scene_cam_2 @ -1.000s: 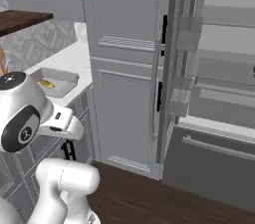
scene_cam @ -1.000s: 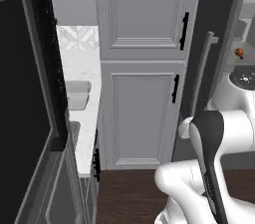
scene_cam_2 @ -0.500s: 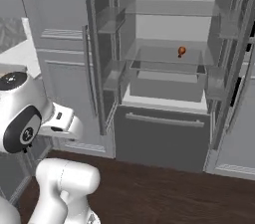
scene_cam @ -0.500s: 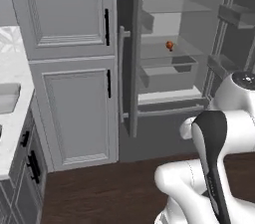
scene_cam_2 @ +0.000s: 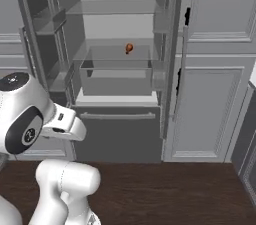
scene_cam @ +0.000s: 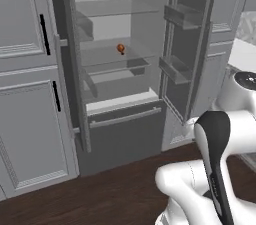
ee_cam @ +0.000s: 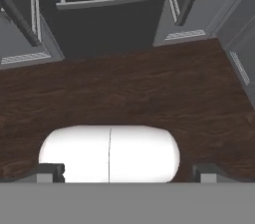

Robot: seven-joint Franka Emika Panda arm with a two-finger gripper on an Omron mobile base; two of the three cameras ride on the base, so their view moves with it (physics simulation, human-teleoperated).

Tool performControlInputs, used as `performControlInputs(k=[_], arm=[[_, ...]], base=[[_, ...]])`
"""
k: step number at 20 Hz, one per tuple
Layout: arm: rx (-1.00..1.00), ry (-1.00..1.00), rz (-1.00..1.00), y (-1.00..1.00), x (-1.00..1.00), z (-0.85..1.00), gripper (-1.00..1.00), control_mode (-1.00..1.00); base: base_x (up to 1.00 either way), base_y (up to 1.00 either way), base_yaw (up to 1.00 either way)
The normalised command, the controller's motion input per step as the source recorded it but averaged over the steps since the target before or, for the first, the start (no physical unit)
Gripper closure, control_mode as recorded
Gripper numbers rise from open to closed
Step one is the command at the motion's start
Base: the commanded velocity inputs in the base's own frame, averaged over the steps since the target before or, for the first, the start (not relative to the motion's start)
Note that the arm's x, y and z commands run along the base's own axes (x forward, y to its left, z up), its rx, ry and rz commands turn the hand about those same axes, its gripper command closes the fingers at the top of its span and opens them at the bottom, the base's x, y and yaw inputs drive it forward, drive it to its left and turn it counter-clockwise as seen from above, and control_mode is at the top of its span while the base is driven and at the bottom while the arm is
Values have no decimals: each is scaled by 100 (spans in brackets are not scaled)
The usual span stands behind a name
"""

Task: Place one cucumber and one chicken drumstick in each tupperware on the nearby counter, to pack two identical lunches.

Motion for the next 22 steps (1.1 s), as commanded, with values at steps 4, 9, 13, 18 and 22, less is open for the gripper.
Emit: performControlInputs(k=[4,9,13,18,22], arm=[[0,0,0,0,0,0,-100,100],[0,0,0,0,0,0,-100,100],[0,0,0,0,0,0,-100,100],[0,0,0,0,0,0,-100,100],[0,0,0,0,0,0,-100,100]], base=[[89,-9,21],[93,-8,25],[88,-19,5],[88,-28,0],[85,-55,0]])
